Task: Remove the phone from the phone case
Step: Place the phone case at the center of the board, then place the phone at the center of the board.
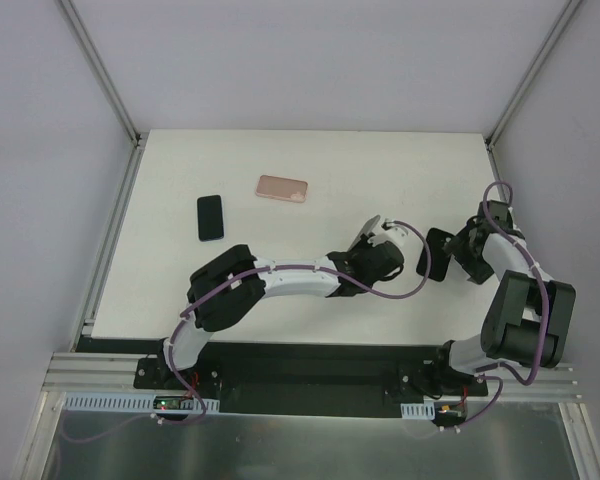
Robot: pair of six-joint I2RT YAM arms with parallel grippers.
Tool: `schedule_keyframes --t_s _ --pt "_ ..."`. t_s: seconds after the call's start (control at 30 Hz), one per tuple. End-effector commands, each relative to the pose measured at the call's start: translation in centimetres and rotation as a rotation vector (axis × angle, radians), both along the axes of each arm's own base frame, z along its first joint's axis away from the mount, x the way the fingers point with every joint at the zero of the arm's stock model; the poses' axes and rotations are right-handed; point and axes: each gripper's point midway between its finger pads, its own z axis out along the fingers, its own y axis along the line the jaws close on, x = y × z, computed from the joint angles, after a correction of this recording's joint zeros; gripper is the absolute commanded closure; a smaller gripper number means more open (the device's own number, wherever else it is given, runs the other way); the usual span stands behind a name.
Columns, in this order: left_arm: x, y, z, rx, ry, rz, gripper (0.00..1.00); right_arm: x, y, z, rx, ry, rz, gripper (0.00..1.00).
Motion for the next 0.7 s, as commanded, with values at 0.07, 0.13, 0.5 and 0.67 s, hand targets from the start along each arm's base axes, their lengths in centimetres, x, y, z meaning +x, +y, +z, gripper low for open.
schedule_keyframes --t_s 0.07,0.13,0.5,0.67 --pt "0.0 -3.4 1.9 -0.029 -0.022 -0.042 1.0 -1.8 -1.0 0.3 -0.052 0.042 0.001 0.2" --pt "-0.1 -4.2 2.0 -0.033 -0.021 -0.058 1.0 -1.9 -1.0 1.0 -0.056 0.023 0.003 0.19" --pt "-0.6 -4.8 1.2 -0.029 0.005 -0.064 0.59 -2.4 -1.0 4.3 -0.053 -0.058 0.004 0.18" --pt "-0.9 -4.7 1.6 -0.043 0.015 -0.064 0.57 -2.5 -0.9 4.8 -0.054 -0.068 0.009 0.18"
